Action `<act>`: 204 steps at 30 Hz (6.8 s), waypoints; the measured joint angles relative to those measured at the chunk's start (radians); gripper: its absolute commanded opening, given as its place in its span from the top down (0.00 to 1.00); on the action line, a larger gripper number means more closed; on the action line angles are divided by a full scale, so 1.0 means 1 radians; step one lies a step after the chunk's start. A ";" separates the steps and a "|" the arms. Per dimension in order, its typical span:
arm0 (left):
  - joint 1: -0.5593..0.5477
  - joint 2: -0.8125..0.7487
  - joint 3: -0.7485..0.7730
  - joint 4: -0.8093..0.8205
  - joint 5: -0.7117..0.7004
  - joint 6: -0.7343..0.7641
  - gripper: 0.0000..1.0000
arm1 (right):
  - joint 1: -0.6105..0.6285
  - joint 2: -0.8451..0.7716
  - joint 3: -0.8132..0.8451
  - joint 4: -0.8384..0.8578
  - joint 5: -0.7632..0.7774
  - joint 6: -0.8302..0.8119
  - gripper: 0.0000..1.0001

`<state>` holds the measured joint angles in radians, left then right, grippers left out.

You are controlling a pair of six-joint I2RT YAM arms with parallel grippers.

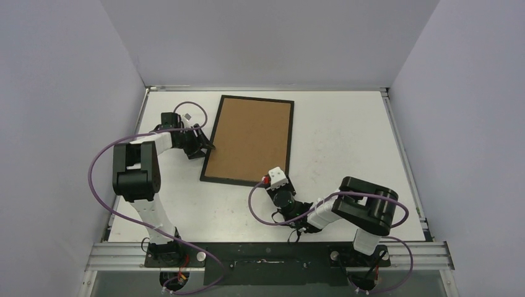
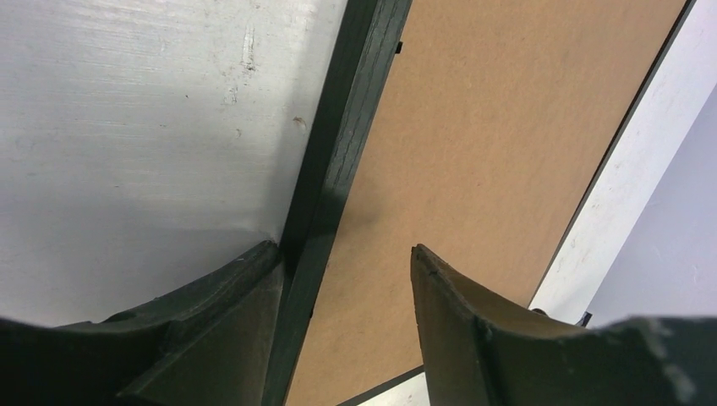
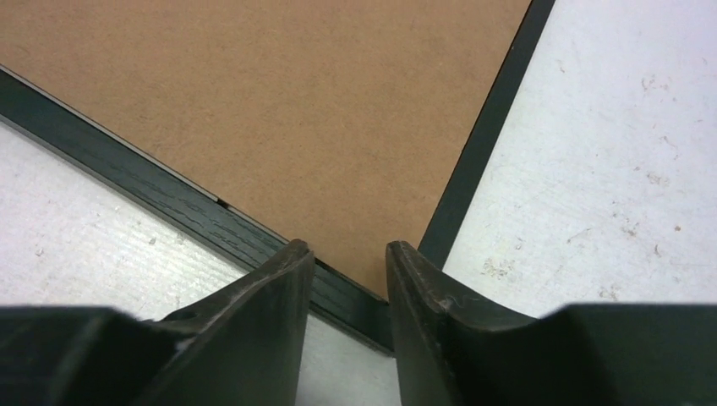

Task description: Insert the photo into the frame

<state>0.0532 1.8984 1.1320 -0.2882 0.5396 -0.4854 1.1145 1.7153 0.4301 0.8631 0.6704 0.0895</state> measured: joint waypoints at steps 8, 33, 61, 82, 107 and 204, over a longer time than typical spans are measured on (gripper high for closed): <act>0.002 0.001 -0.007 -0.003 0.010 0.014 0.49 | 0.000 0.076 0.043 0.052 0.063 -0.004 0.72; 0.001 -0.029 0.008 -0.130 -0.041 0.045 0.36 | -0.121 0.061 0.245 -0.253 -0.195 -0.016 0.36; 0.008 -0.204 -0.182 -0.309 -0.091 0.018 0.51 | -0.210 0.069 0.473 -0.608 -0.581 -0.611 0.38; 0.008 -0.267 -0.259 -0.107 -0.286 -0.103 0.77 | -0.211 0.085 0.476 -0.574 -0.580 -0.620 0.39; -0.008 -0.243 -0.217 -0.163 -0.315 -0.070 0.85 | -0.201 0.177 0.440 -0.295 -0.449 -0.726 0.39; 0.019 -0.211 -0.159 -0.282 -0.254 0.036 0.77 | -0.149 0.220 0.787 -0.103 -0.340 -0.852 0.35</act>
<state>0.0723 1.6871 0.9726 -0.5705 0.2855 -0.4492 0.9653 1.9358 1.2171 0.7605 0.3309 -0.7628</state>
